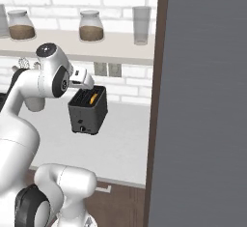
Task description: Start the toaster. Once the lever pops up, take the bread to the plate on the dining counter.
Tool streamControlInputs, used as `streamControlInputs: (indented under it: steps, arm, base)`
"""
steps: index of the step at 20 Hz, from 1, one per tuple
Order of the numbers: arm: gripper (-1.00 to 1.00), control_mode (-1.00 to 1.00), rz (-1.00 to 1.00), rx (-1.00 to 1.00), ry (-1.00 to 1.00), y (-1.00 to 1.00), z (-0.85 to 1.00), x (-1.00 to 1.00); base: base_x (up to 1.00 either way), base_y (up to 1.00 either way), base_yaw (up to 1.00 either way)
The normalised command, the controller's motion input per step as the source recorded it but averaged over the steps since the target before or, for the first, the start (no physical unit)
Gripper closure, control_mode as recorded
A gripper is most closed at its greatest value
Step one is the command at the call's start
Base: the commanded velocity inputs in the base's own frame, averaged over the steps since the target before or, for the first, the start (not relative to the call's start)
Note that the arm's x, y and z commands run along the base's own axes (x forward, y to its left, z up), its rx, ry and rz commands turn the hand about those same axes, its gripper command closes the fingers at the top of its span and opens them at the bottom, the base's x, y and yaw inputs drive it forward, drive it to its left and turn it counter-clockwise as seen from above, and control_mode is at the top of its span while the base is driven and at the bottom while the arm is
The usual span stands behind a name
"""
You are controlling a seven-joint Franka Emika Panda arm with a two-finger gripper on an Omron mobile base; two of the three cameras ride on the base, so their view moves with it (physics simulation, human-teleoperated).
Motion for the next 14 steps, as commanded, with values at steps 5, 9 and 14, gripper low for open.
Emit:
streamControlInputs:
  steps: [5, 9, 14]
  arm:
    - [-1.00, -1.00, 0.00, 0.00, 0.00, 0.00, 0.00, 0.00]
    - [-1.00, -1.00, 0.00, 0.00, 0.00, 0.00, 0.00, 0.00]
    - [-1.00, -1.00, 0.00, 0.00, 0.00, 0.00, 0.00, 0.00]
  base:
    - [0.00, 0.00, 0.00]
    - [0.00, 0.00, 0.00]
    - [0.00, 0.00, 0.00]
